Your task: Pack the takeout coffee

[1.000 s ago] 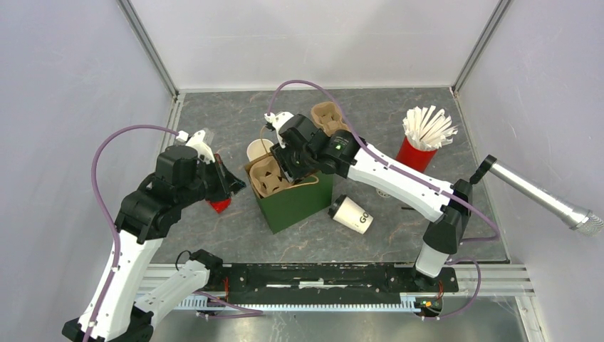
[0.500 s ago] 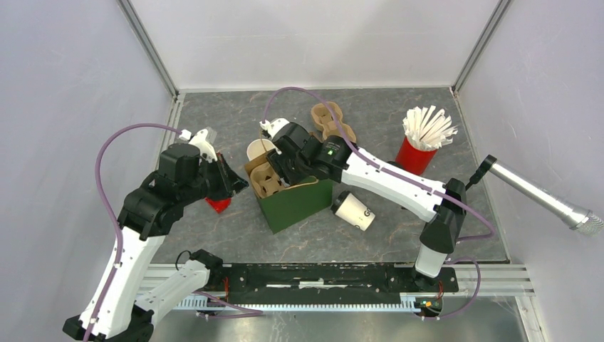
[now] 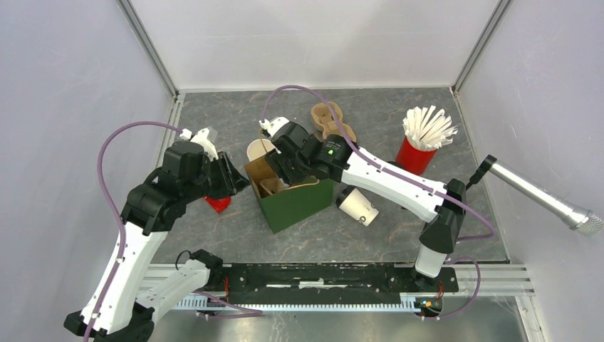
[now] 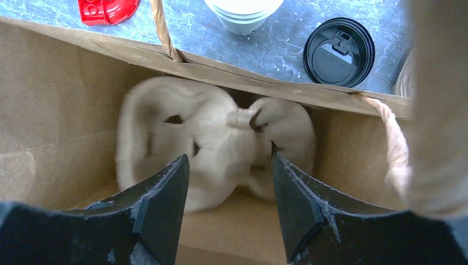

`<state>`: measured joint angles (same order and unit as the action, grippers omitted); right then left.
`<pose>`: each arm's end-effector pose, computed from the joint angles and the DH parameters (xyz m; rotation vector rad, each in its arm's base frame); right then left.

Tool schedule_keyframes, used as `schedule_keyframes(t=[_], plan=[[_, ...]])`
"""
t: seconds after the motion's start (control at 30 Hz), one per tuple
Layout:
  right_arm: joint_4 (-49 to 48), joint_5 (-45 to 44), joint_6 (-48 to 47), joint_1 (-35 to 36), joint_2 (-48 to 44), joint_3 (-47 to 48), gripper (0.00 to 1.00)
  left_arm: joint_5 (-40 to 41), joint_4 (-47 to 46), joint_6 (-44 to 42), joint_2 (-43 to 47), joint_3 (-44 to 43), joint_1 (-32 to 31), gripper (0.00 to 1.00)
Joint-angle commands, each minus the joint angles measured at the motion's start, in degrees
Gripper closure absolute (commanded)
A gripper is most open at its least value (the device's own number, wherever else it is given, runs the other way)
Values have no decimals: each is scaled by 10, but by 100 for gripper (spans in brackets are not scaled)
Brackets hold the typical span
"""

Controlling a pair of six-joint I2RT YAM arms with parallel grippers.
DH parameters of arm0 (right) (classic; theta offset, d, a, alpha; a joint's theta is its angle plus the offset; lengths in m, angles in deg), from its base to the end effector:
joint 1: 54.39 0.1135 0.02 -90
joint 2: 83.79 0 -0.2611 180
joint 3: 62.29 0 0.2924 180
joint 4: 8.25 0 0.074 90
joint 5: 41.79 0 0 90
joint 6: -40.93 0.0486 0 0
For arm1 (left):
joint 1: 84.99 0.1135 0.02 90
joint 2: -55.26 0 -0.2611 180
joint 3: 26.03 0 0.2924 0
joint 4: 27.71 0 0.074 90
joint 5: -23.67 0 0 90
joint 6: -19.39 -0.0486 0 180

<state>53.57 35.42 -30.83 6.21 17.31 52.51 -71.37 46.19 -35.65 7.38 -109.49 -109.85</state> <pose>0.2231 0.3740 0.3486 -0.7761 2.2896 0.3778 0.1604 -0.0790 0.4014 -0.1550 2.3158 -0.6489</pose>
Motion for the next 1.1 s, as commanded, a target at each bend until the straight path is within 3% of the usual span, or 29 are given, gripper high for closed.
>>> schedule_keyframes(t=[0.0, 0.1, 0.27, 0.7, 0.83, 1.07], plan=[[-3, -7, 6, 4, -16, 14, 36, 15, 8, -13, -3, -15, -1, 59], [-51, 13, -6, 7, -35, -7, 37, 16, 8, -12, -5, -16, 0, 57], [-206, 82, -12, 9, -84, -133, 41, 16, 4, -16, -12, -23, -1, 53], [-216, 49, -22, 13, -157, -89, 38, -2, -12, -21, -16, -27, -1, 43], [-218, 0, -4, 13, -192, -113, 33, -3, -14, -32, -27, -27, 0, 42], [-180, -179, 25, 12, -276, -152, 27, 8, -12, -46, -32, -30, 0, 42]])
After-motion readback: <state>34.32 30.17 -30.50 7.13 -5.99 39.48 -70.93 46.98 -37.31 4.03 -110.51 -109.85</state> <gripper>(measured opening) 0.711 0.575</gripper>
